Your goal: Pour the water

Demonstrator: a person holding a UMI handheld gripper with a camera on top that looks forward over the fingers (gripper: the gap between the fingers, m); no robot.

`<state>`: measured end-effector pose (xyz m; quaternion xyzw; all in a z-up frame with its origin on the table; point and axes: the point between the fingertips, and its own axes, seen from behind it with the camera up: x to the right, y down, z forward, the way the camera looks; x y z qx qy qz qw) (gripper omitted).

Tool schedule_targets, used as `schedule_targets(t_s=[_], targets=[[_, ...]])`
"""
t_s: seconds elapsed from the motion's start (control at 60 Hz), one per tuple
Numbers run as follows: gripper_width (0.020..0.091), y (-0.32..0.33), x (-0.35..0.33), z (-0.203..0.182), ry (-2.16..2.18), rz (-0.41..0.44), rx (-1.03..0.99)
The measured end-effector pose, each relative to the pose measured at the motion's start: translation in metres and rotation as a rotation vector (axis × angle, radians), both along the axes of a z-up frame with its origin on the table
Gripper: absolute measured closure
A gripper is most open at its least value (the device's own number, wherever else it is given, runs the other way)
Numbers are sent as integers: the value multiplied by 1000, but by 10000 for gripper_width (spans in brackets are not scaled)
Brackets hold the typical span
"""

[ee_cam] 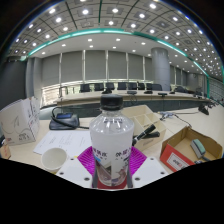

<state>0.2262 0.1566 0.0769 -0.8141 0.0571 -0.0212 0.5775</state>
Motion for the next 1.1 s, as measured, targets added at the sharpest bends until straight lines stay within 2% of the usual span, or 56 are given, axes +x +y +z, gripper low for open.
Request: schedule_targets(t_s=[0.167,0.333,0.367,0.433,0.45,0.483,0.533,0.783,0.933,1.1], targets=[[702,3,5,-24,5,3,-7],[552,1,1,-26,-26,29,-6],[501,-4,-5,-24,-22,37,-18],[241,-10,-11,-18,3,56,-29],[228,-11,-12,-16,8,59,-31],[253,-11,-7,-14,13,46,-35],[237,-21,-3,-3,14,23,-44],[245,-92,-13,57,22,-43,-130],[244,-169,-53,83,49,-70,-247],[243,-264,-109,115,46,-64,-322]])
